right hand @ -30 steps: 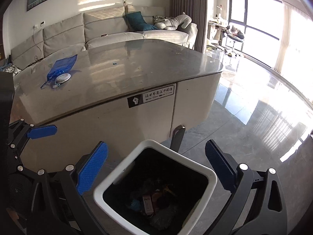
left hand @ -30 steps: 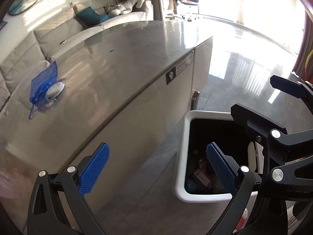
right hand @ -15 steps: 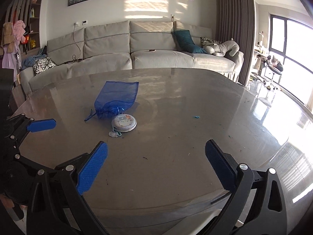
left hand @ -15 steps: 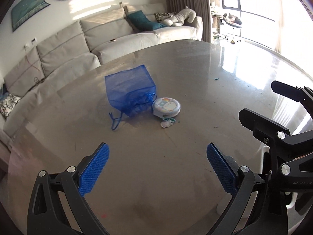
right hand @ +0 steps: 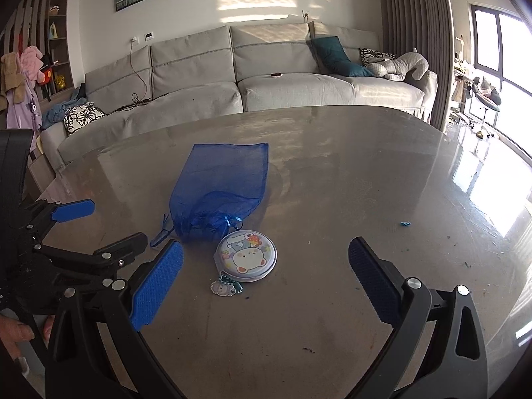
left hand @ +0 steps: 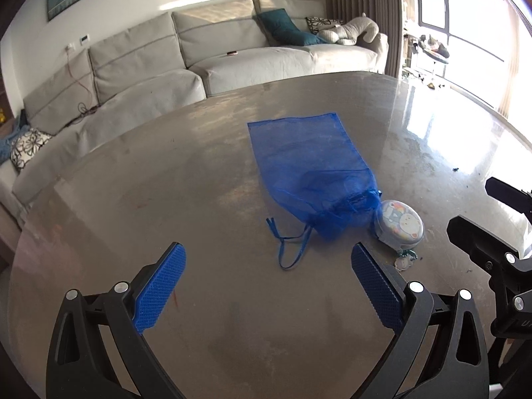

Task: Collect trash
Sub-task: 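Return both tools to the table toward the blue mesh bag and tin, then grasp the blue mesh bag with the left tool while the right tool grasps the cartoon tin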

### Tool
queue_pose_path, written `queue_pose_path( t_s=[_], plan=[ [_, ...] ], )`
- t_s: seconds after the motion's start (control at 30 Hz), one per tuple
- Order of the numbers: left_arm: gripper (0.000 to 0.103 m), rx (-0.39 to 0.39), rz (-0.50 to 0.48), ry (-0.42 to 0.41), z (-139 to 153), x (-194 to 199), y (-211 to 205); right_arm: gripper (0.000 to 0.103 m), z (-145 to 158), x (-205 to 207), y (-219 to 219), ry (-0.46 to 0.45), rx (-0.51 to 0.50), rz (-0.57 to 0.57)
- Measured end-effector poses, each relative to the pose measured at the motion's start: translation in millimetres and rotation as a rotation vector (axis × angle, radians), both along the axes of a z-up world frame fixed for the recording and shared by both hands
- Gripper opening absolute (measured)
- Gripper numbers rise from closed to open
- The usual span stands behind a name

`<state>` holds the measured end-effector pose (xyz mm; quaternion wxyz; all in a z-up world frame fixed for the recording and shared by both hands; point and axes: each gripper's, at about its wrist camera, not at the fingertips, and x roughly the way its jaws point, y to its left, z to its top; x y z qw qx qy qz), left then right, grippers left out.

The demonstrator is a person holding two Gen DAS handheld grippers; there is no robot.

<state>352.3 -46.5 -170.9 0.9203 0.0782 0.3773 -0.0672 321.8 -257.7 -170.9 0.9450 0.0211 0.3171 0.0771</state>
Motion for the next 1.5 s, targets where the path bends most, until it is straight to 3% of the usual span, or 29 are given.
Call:
queue_pose_path(
  t_s=[0.23,0.7,0.73,0.77,0.8,0.83,0.87,0.93,0.97,1.0,1.03,1.13,1.5],
  plan=[
    [0.098,-0.099,0.007,0.033,-2,30,0,0.099,-20,19,15,0.083,-0.028,0.029],
    [0.098,-0.027,-0.092,0.15,-31,67,-35,0.099,-37,44,22,0.235,-0.027,0.084],
    [0.095,-0.012,-0.101,0.161,-34,67,-37,0.099,-37,44,25,0.236,-0.037,0.085],
    [0.084,0.0,-0.111,0.171,-39,68,-38,0.099,-38,44,27,0.238,-0.051,0.085],
    [0.08,-0.028,-0.121,0.167,-39,66,-37,0.099,-39,44,31,0.241,-0.072,0.081],
    [0.068,-0.028,-0.127,0.165,-37,65,-38,0.098,-40,43,35,0.243,-0.106,0.077],
    [0.045,-0.025,-0.147,0.166,-33,63,-42,0.096,-42,43,38,0.241,-0.122,0.08],
    [0.016,-0.006,-0.183,0.183,-30,61,-52,0.095,-43,45,39,0.249,-0.121,0.086],
    [0.01,0.023,-0.197,0.174,-29,58,-58,0.09,-42,45,39,0.249,-0.12,0.089],
    [0.009,0.046,-0.211,0.161,-29,55,-62,0.081,-40,44,39,0.236,-0.117,0.09],
    [0.008,0.054,-0.219,0.151,-28,53,-63,0.06,-39,45,39,0.235,-0.117,0.087],
    [0.007,-0.003,-0.209,0.137,-23,45,-54,0.059,-38,45,38,0.24,-0.112,0.077],
    [0.007,-0.034,-0.169,0.07,5,3,-26,0.058,-27,11,30,0.178,-0.063,0.059]
  ],
)
